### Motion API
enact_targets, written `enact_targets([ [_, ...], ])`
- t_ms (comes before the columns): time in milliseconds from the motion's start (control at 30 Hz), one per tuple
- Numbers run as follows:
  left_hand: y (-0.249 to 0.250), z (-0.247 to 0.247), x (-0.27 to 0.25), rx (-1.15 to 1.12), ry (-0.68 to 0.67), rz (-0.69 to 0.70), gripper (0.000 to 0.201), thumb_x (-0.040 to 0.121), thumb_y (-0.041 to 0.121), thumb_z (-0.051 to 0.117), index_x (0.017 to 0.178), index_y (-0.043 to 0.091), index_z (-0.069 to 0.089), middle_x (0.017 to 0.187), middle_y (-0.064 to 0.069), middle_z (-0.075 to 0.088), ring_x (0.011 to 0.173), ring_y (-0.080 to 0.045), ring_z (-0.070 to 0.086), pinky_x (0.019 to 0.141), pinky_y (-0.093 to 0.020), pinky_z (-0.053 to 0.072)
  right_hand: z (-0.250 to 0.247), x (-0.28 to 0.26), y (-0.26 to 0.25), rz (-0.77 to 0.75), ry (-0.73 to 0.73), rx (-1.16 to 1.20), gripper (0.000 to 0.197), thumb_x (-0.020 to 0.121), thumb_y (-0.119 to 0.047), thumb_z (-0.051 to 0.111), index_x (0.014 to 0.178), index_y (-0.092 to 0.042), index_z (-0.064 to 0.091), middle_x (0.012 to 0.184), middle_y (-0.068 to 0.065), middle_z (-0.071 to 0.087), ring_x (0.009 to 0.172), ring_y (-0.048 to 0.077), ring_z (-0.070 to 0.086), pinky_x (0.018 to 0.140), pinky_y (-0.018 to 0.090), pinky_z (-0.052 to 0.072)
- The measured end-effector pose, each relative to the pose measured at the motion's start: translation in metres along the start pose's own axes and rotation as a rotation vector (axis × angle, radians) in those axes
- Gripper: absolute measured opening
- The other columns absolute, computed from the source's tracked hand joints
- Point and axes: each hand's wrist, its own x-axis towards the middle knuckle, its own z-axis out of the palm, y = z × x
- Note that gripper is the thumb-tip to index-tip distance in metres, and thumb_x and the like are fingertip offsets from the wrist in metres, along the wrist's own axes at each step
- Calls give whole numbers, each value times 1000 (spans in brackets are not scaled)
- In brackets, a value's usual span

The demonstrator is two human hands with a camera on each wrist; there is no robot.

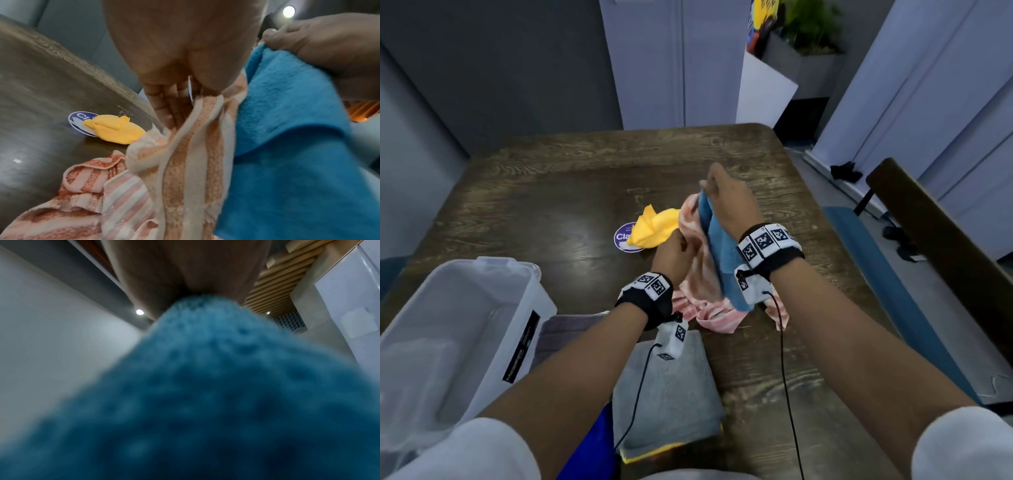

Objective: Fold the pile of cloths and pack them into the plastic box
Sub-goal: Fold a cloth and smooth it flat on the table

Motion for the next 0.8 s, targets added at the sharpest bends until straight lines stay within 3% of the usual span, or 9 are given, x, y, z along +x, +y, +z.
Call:
enact_targets([
  [167, -4, -21, -11, 100, 8, -226, 24, 92, 21, 49, 88, 3, 63, 97, -23, 69, 92, -38, 65, 72, -35, 46, -34, -9, -25, 10, 230, 71, 26, 106, -35, 45, 98, -10, 49, 75, 4, 59, 67, 29, 57, 58, 34, 38],
  [233, -5, -28, -23, 136, -13, -325, 17, 91, 12, 55, 98, 2, 66, 105, -23, 70, 95, -38, 66, 76, -36, 51, -50, -12, -36, -6, 338, 120, 27, 107, -34, 45, 100, -8, 49, 72, 0, 55, 62, 22, 53, 56, 35, 37],
  [300, -6, -29, -32, 106, -8, -401, 35, 92, 9, 58, 125, 2, 52, 120, -22, 62, 106, -37, 62, 81, -35, 47, -64, -13, -47, -24, 377, 162, 27, 107, -32, 44, 99, -7, 47, 67, -5, 49, 57, 14, 46, 55, 36, 35],
  [400, 5, -23, -36, -15, -24, -212, 85, 88, 7, 66, 155, 11, 15, 144, -26, 41, 127, -40, 50, 103, -44, 44, -73, -13, -55, -13, 336, 170, 28, 108, -35, 41, 99, -9, 45, 65, -5, 48, 56, 14, 45, 56, 36, 36],
  [467, 17, -21, -39, -175, -69, -61, 99, 82, 10, 76, 156, 20, 11, 140, -16, 48, 119, -30, 59, 102, -47, 49, -73, -14, -57, -14, 304, 160, 27, 108, -36, 40, 97, -11, 43, 66, -5, 48, 57, 10, 46, 56, 35, 33],
  [600, 46, -33, -53, -432, -80, 88, 58, 91, 1, 68, 138, 16, 37, 120, -7, 64, 98, -6, 67, 79, -21, 56, -71, -16, -59, -6, 283, 170, 27, 108, -35, 41, 97, -11, 45, 70, -4, 51, 60, 7, 48, 56, 33, 31],
  [700, 57, -44, -58, -492, 29, 104, 23, 99, 2, 50, 120, 9, 55, 104, -17, 70, 84, -21, 72, 76, -36, 61, -70, -18, -59, 22, 254, 173, 28, 107, -36, 44, 98, -10, 47, 73, -5, 52, 63, 6, 48, 56, 31, 33],
  [767, 63, -53, -61, -466, 84, 113, 25, 98, 11, 46, 116, 16, 62, 102, -12, 73, 90, -28, 72, 83, -51, 60, -68, -20, -57, 49, 232, 157, 26, 105, -37, 47, 98, -12, 49, 74, -6, 53, 64, 5, 49, 57, 29, 33],
  [800, 64, -57, -60, -440, 111, 142, 30, 96, 16, 45, 120, 22, 63, 107, -4, 73, 96, -22, 71, 87, -48, 59, -67, -21, -55, 61, 214, 146, 25, 105, -37, 49, 100, -13, 49, 76, -6, 55, 66, 7, 51, 59, 29, 33],
])
